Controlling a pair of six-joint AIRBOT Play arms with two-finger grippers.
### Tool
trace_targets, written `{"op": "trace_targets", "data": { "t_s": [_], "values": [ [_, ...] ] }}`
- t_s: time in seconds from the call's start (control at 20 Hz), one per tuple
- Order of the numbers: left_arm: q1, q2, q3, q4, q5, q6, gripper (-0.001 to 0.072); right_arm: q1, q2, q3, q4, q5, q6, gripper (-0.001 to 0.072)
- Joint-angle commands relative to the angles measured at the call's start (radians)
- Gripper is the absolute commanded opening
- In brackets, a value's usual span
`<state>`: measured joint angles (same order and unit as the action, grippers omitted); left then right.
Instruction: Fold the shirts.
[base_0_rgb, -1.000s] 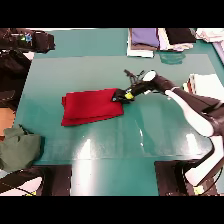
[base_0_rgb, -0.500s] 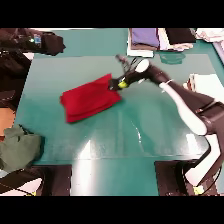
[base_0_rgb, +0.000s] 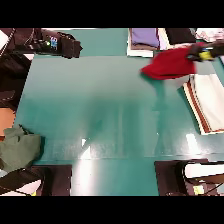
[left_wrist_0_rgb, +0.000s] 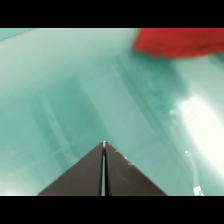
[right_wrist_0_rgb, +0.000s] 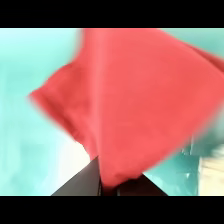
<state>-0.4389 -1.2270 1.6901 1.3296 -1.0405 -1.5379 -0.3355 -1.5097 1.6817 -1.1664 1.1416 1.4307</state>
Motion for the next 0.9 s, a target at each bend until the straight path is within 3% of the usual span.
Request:
{"op": "trace_targets", "data": {
  "t_s": [0.0,0.4,0.7,0.85],
  "values": [
    [-0.005,-0.001,0.000,-0.003,0.018,-0.008,0.0024,-0.232,0.027,0.002,0.033,0.011,0.003,0.0016],
    [-0.005,-0.001,0.000,-0.038,0.019,-0.010,0.0024,-0.294,0.016,0.123,0.102,-0.039,0.002,0.0016],
    [-0.005,-0.001,0.000,-0.043,0.013,-0.010,0.0024,-0.303,0.019,0.366,0.098,0.075,0.001,0.0016],
    [-0.005,-0.001,0.000,-0.044,0.001,-0.006,0.0024,-0.317,0.078,0.315,0.093,0.093,-0.030,0.0016]
  ]
}}
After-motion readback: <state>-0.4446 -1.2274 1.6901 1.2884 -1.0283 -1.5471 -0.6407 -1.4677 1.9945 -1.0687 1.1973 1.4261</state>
